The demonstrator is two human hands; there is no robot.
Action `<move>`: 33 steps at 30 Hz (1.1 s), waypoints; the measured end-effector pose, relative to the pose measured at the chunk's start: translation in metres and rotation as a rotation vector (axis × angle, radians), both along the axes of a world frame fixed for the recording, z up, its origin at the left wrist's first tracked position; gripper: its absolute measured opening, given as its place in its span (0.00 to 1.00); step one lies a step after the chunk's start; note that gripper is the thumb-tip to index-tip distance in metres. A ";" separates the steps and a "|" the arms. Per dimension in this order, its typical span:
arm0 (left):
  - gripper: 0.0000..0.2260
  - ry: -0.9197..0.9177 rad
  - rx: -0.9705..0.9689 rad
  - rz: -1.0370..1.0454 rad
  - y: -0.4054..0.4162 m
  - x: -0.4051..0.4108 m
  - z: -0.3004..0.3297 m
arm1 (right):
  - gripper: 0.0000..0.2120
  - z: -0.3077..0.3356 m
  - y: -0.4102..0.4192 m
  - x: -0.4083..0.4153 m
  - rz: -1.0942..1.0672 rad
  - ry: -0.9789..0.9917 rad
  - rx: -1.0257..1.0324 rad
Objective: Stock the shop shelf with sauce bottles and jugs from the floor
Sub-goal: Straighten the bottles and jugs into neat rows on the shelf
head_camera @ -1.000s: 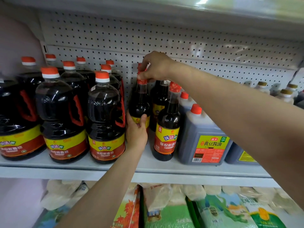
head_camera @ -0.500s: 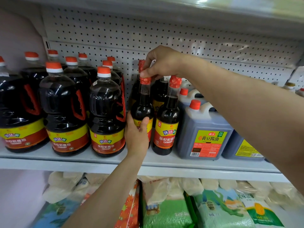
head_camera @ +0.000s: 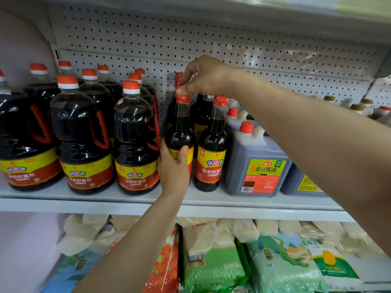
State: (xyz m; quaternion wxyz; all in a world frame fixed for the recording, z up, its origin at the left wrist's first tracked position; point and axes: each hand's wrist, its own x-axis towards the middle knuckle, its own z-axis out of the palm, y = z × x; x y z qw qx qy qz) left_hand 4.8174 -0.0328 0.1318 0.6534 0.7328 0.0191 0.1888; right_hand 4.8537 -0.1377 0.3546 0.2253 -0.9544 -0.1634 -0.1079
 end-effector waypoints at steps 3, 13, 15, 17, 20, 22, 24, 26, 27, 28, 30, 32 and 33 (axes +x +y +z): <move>0.28 -0.017 0.006 0.018 0.000 -0.008 0.006 | 0.16 0.000 0.000 0.000 -0.004 -0.003 -0.021; 0.27 -0.284 0.041 -0.005 0.026 -0.012 0.087 | 0.15 0.020 -0.034 0.002 -0.040 -0.096 0.149; 0.26 -0.295 0.100 -0.014 0.033 0.000 0.115 | 0.16 0.020 -0.045 0.008 -0.066 -0.097 0.180; 0.24 -0.311 0.159 -0.059 0.037 0.012 0.143 | 0.18 0.019 -0.055 0.016 -0.087 -0.107 0.220; 0.22 -0.226 0.119 -0.146 0.034 0.032 0.181 | 0.19 0.018 -0.066 0.028 -0.113 -0.116 0.269; 0.23 -0.138 0.108 -0.197 0.033 0.053 0.200 | 0.18 0.017 -0.072 0.035 -0.121 -0.111 0.301; 0.27 -0.065 0.115 -0.237 0.031 0.078 0.211 | 0.18 0.017 -0.076 0.043 -0.137 -0.104 0.322; 0.30 0.016 0.117 -0.241 0.028 0.100 0.214 | 0.18 0.016 -0.080 0.053 -0.159 -0.102 0.317; 0.31 0.055 0.122 -0.232 0.025 0.112 0.214 | 0.18 0.015 -0.081 0.060 -0.168 -0.098 0.314; 0.32 0.086 0.135 -0.220 0.022 0.122 0.213 | 0.18 0.013 -0.083 0.067 -0.173 -0.089 0.318; 0.34 0.129 0.183 -0.195 0.016 0.140 0.212 | 0.19 0.010 -0.084 0.080 -0.183 -0.055 0.332; 0.36 0.178 0.240 -0.194 0.012 0.153 0.208 | 0.22 0.007 -0.085 0.094 -0.217 -0.022 0.306; 0.37 0.205 0.256 -0.212 0.010 0.159 0.207 | 0.25 0.005 -0.086 0.100 -0.235 -0.008 0.275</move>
